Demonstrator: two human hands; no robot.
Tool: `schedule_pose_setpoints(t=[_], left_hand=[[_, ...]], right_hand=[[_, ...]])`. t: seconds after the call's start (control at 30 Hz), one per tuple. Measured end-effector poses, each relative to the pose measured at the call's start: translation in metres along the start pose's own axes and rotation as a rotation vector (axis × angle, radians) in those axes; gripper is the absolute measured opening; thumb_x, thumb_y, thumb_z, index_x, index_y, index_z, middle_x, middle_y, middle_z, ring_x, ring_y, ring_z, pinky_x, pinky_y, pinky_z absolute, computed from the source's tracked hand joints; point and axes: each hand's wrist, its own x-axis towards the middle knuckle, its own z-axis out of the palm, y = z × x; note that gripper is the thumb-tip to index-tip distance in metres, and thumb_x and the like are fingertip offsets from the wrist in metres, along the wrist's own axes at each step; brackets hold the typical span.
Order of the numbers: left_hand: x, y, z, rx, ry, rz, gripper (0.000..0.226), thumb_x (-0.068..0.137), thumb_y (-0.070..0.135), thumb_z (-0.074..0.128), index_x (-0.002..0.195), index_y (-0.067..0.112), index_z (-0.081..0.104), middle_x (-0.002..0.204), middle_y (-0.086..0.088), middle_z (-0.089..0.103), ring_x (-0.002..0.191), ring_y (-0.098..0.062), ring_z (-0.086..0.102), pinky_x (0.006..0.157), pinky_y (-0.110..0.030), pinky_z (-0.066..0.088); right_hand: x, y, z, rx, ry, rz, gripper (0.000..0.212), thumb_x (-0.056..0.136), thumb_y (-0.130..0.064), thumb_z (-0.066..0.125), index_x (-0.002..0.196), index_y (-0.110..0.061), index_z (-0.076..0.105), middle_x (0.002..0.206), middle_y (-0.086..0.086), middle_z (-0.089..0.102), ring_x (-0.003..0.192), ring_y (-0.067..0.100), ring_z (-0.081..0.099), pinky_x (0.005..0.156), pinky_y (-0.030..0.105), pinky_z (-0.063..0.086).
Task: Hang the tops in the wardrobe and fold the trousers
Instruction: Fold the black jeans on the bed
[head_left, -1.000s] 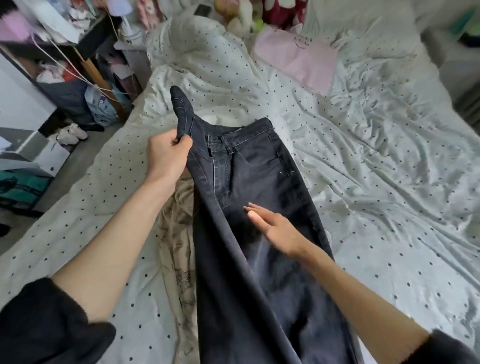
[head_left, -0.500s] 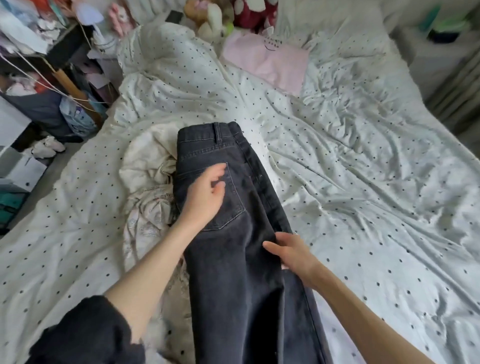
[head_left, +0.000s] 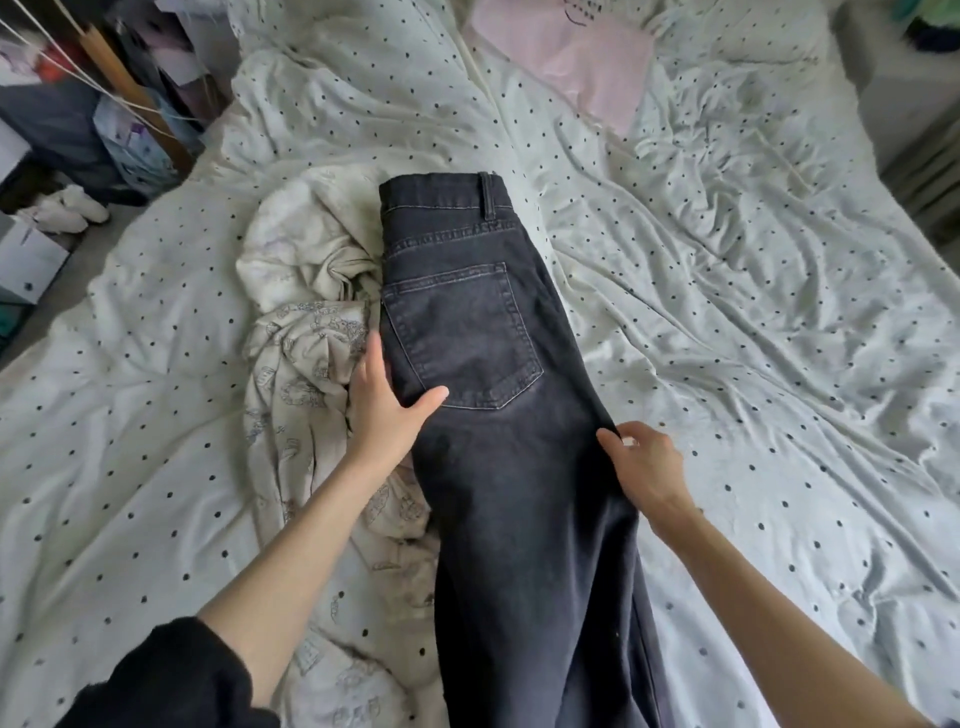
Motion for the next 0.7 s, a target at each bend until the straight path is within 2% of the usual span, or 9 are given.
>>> schedule_pose_setpoints(t=[0.07,0.13,0.23,0.33,0.43,0.5,0.57,0.63,0.7], left_hand=[[-0.009,-0.015,-0.005,-0.247,-0.024,-0.217,0.084,0.064,0.055,0.074,0.137,0.026,0.043,0.136,0.003,0.052,0.125,-0.014,0.048,0.110,-0.043,0.035],[-0.028,-0.023,-0.008,-0.382,-0.151,-0.340,0.062,0.061,0.065,0.071,0.110,0.027,0.063,0.110,0.008,0.069,0.107,-0.014,0.062,0.099,-0.043,0.046],[-0.052,-0.025,-0.004,-0.489,-0.348,-0.419,0.025,0.086,0.042,0.063,0.100,0.022,0.064,0.099,0.009,0.072,0.095,-0.011,0.066,0.080,-0.032,0.053],[-0.056,-0.023,-0.006,-0.418,-0.232,-0.329,0.009,0.087,0.025,0.066,0.093,0.020,0.065,0.097,0.003,0.071,0.089,-0.013,0.065,0.073,-0.028,0.052],[-0.041,-0.022,-0.012,-0.304,-0.099,-0.218,0.016,0.082,0.019,0.071,0.095,0.014,0.063,0.090,0.002,0.066,0.080,-0.011,0.061,0.067,-0.023,0.047],[-0.041,-0.021,-0.012,-0.218,-0.095,-0.188,0.024,0.080,0.022,0.073,0.099,0.011,0.062,0.093,-0.001,0.065,0.083,-0.014,0.060,0.071,-0.027,0.046],[-0.045,-0.027,-0.009,-0.164,-0.082,-0.215,0.026,0.081,0.029,0.072,0.097,0.012,0.061,0.097,-0.003,0.065,0.086,-0.018,0.060,0.070,-0.028,0.046],[-0.060,-0.039,-0.007,-0.166,-0.079,-0.253,0.038,0.080,0.042,0.070,0.101,0.012,0.060,0.104,-0.004,0.066,0.091,-0.019,0.061,0.073,-0.030,0.049],[-0.083,-0.050,-0.007,-0.187,-0.096,-0.287,0.056,0.073,0.059,0.065,0.105,0.014,0.060,0.105,-0.001,0.066,0.097,-0.019,0.062,0.084,-0.036,0.051]], right_hand=[[-0.003,0.006,0.000,0.053,-0.054,0.064,0.034,0.090,-0.040,0.058,0.101,-0.008,0.062,0.094,0.006,0.059,0.092,0.024,0.057,0.080,0.033,0.043],[-0.016,0.015,-0.007,0.163,-0.155,0.118,0.037,0.085,-0.048,0.061,0.085,-0.011,0.058,0.079,0.006,0.052,0.075,0.020,0.051,0.069,0.031,0.041],[-0.042,0.032,-0.016,0.258,-0.379,0.220,0.032,0.086,-0.040,0.064,0.087,-0.009,0.063,0.078,0.007,0.057,0.073,0.018,0.056,0.067,0.028,0.047],[-0.064,0.043,-0.022,0.247,-0.440,0.231,0.018,0.090,-0.018,0.062,0.101,-0.004,0.066,0.082,0.010,0.066,0.063,0.013,0.063,0.055,0.020,0.051],[-0.068,0.048,-0.030,0.158,-0.268,0.181,0.011,0.090,-0.012,0.061,0.081,-0.006,0.065,0.067,0.006,0.059,0.050,0.009,0.054,0.048,0.019,0.044],[-0.072,0.051,-0.028,0.118,-0.149,0.154,0.025,0.088,-0.013,0.063,0.064,-0.010,0.058,0.059,0.003,0.053,0.051,0.012,0.049,0.050,0.021,0.041],[-0.078,0.054,-0.021,0.111,-0.062,0.142,0.041,0.087,-0.014,0.065,0.052,-0.013,0.044,0.052,0.000,0.042,0.046,0.011,0.041,0.042,0.015,0.035],[-0.093,0.061,-0.015,0.146,-0.074,0.163,0.045,0.087,-0.015,0.066,0.052,-0.014,0.037,0.050,-0.002,0.037,0.041,0.008,0.040,0.037,0.013,0.034],[-0.110,0.074,-0.011,0.129,-0.139,0.190,0.044,0.085,-0.018,0.068,0.055,-0.014,0.036,0.050,-0.003,0.038,0.043,0.007,0.042,0.042,0.016,0.037]])
